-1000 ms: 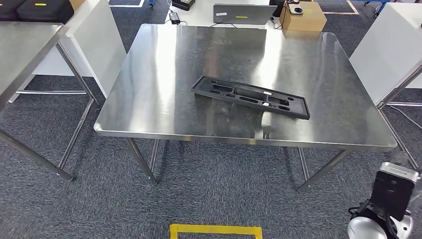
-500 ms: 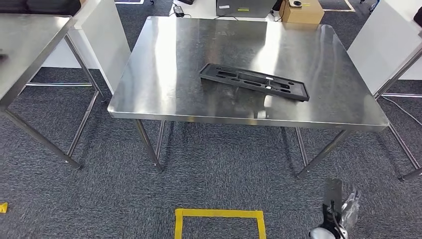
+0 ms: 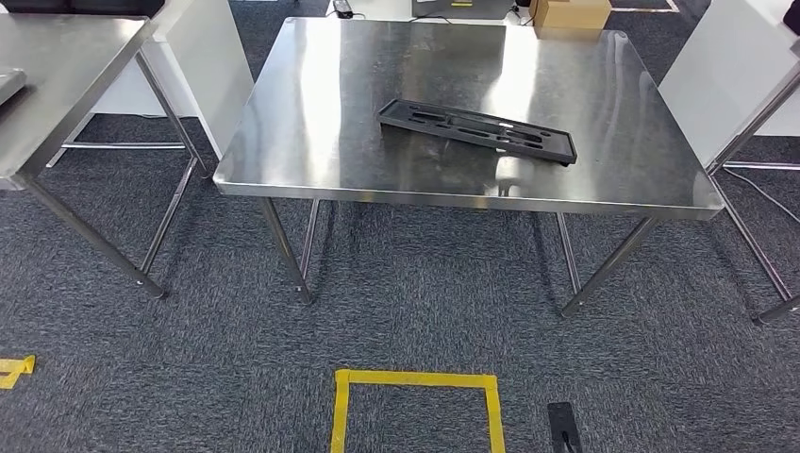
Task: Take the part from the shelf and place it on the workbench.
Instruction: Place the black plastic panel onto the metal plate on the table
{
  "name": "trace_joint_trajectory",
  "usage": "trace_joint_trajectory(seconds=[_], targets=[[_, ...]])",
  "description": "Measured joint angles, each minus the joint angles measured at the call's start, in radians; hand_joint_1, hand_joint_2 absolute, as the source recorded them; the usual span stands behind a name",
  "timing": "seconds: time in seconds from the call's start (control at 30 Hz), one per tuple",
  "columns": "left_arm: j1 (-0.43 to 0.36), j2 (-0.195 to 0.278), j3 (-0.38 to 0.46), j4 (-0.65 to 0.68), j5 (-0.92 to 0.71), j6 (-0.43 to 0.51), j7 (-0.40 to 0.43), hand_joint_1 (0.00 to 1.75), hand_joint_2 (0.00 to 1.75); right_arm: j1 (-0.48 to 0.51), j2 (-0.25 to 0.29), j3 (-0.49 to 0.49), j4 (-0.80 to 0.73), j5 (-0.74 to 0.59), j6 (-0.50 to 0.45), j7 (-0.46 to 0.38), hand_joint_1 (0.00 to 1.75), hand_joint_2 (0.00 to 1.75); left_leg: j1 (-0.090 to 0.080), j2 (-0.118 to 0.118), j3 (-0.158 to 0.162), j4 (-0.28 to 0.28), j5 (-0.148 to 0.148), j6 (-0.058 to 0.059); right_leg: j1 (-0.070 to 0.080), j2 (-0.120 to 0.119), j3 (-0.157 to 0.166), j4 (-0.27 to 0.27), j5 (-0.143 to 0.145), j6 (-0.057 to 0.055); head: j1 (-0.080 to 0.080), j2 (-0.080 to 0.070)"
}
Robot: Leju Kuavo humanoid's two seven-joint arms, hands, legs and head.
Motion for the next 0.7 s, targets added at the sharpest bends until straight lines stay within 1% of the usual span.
trace_joint_trajectory(seconds=[0.03,0.07,0.1,0.13,0.17,0.2,0.23,0.27,0.3,0.33,0.37,0.4,0.43,0.47,0.5,0.53,0.57,0.6,0.63,0.67,0.7], targets=[[0.000,-0.001,0.000,0.002,-0.005,0.014,0.013,0.00,0.00,0.001,0.002,0.014,0.008,0.020,0.003,0.006,0.00,0.00,-0.006,-0.001,0.000,-0.008,0.001,0.009,0.000,0.000,-0.004,0.001,0.008,0.009,0.001,0.000],[0.000,-0.003,0.000,0.003,-0.010,0.026,0.023,0.00,0.00,0.002,0.003,0.026,0.014,0.034,0.003,0.008,0.00,0.00,-0.007,0.001,-0.008,-0.009,0.009,0.022,-0.001,0.000,-0.008,0.001,0.013,0.018,0.002,0.000],[0.000,-0.004,0.000,0.004,-0.013,0.035,0.032,0.00,0.00,0.003,0.004,0.037,0.020,0.043,0.003,0.009,0.00,0.00,-0.009,0.003,-0.017,-0.012,0.018,0.035,-0.003,0.001,-0.015,0.007,0.008,0.022,0.001,0.000],[0.000,-0.005,0.000,0.005,-0.015,0.041,0.037,0.00,0.00,0.005,0.005,0.047,0.026,0.049,0.003,0.008,0.00,0.00,-0.010,0.005,-0.029,-0.014,0.030,0.049,-0.004,0.003,-0.027,0.026,-0.013,0.022,0.002,0.000],[0.000,-0.006,0.000,0.006,-0.016,0.045,0.041,0.00,0.00,0.005,0.005,0.054,0.030,0.053,0.003,0.006,0.00,0.00,-0.009,0.007,-0.042,-0.017,0.042,0.060,-0.005,0.005,-0.043,0.065,-0.049,0.017,0.003,0.000],[0.000,-0.007,0.000,0.006,-0.017,0.050,0.042,0.00,0.00,0.006,0.005,0.061,0.033,0.057,0.003,0.000,0.00,0.00,-0.011,0.008,-0.056,-0.017,0.053,0.066,-0.006,0.009,-0.063,0.121,-0.095,0.011,0.003,0.000],[0.000,-0.008,0.000,0.007,-0.018,0.054,0.043,0.00,0.00,0.005,0.004,0.067,0.035,0.064,0.003,-0.007,0.00,0.00,-0.012,0.009,-0.072,-0.016,0.065,0.070,-0.006,0.011,-0.082,0.191,-0.139,0.008,0.004,0.000],[0.000,-0.009,0.000,0.009,-0.020,0.059,0.044,0.00,0.00,0.003,0.003,0.074,0.037,0.072,0.003,-0.014,0.00,0.00,-0.013,0.010,-0.087,-0.016,0.077,0.069,-0.006,0.013,-0.093,0.253,-0.167,0.010,0.004,0.000],[0.000,-0.010,0.000,0.010,-0.022,0.063,0.042,0.00,0.00,0.000,0.001,0.081,0.038,0.081,0.003,-0.019,0.00,0.00,-0.013,0.011,-0.102,-0.015,0.090,0.068,-0.006,0.014,-0.091,0.292,-0.175,0.018,0.004,0.000],[0.001,-0.012,0.000,0.011,-0.024,0.068,0.040,0.00,0.00,-0.003,0.000,0.088,0.039,0.089,0.003,-0.022,0.00,0.00,-0.013,0.011,-0.117,-0.014,0.103,0.066,-0.007,0.014,-0.072,0.294,-0.165,0.029,0.004,0.000],[0.001,-0.014,0.000,0.012,-0.026,0.072,0.036,0.00,0.00,-0.008,-0.001,0.094,0.040,0.098,0.003,-0.021,0.00,0.00,-0.013,0.012,-0.131,-0.013,0.114,0.063,-0.008,0.014,-0.032,0.253,-0.143,0.040,0.004,0.000],[0.001,-0.016,0.000,0.012,-0.027,0.075,0.033,0.00,0.00,-0.013,-0.001,0.101,0.040,0.106,0.002,-0.019,0.00,0.00,-0.013,0.011,-0.142,-0.013,0.124,0.059,-0.009,0.015,0.021,0.183,-0.122,0.049,0.004,0.000],[0.000,-0.018,0.000,0.013,-0.029,0.077,0.030,0.00,0.00,-0.019,-0.002,0.107,0.040,0.112,0.002,-0.017,0.00,0.00,-0.014,0.011,-0.151,-0.012,0.133,0.054,-0.009,0.015,0.080,0.099,-0.113,0.051,0.004,0.000],[0.000,-0.020,0.000,0.013,-0.031,0.079,0.028,0.00,0.00,-0.025,-0.002,0.113,0.040,0.118,0.001,-0.013,0.00,0.00,-0.015,0.012,-0.158,-0.011,0.144,0.048,-0.007,0.017,0.125,0.026,-0.113,0.047,0.004,0.000],[0.000,-0.021,0.000,0.013,-0.033,0.080,0.027,0.00,0.00,-0.030,-0.002,0.118,0.040,0.122,0.000,-0.010,0.00,0.00,-0.017,0.012,-0.163,-0.012,0.154,0.043,-0.005,0.018,0.149,-0.021,-0.118,0.041,0.004,0.000],[0.000,-0.022,0.000,0.014,-0.034,0.082,0.027,0.00,0.00,-0.032,-0.002,0.122,0.040,0.124,-0.001,-0.008,0.00,0.00,-0.018,0.012,-0.167,-0.014,0.165,0.039,-0.001,0.019,0.157,-0.043,-0.124,0.034,0.003,0.000],[0.002,-0.023,0.000,0.014,-0.035,0.082,0.026,0.00,0.00,-0.031,-0.002,0.125,0.041,0.125,-0.002,-0.007,0.00,0.00,-0.018,0.011,-0.169,-0.017,0.175,0.034,-0.001,0.019,0.149,-0.047,-0.121,0.025,0.003,0.000],[0.003,-0.023,0.000,0.014,-0.035,0.083,0.026,0.00,0.00,-0.030,-0.002,0.127,0.042,0.124,-0.004,-0.006,0.00,0.00,-0.017,0.010,-0.175,-0.015,0.173,0.029,-0.004,0.017,0.141,-0.046,-0.114,0.014,0.003,0.000],[0.005,-0.023,0.000,0.015,-0.035,0.083,0.026,0.00,0.00,-0.029,-0.002,0.129,0.043,0.121,-0.006,-0.006,0.00,0.00,-0.015,0.009,-0.183,-0.001,0.153,0.024,-0.007,0.016,0.134,-0.044,-0.105,0.000,0.003,0.000],[0.007,-0.023,0.000,0.015,-0.036,0.082,0.026,0.00,0.00,-0.027,-0.003,0.129,0.044,0.117,-0.008,-0.008,0.00,0.00,-0.013,0.008,-0.196,0.031,0.115,0.019,-0.011,0.014,0.125,-0.045,-0.095,-0.014,0.002,0.000],[0.008,-0.023,0.000,0.015,-0.036,0.082,0.027,0.00,0.00,-0.026,-0.004,0.129,0.044,0.112,-0.010,-0.012,0.00,0.00,-0.011,0.007,-0.212,0.087,0.062,0.016,-0.011,0.012,0.117,-0.044,-0.085,-0.024,0.001,0.000]])
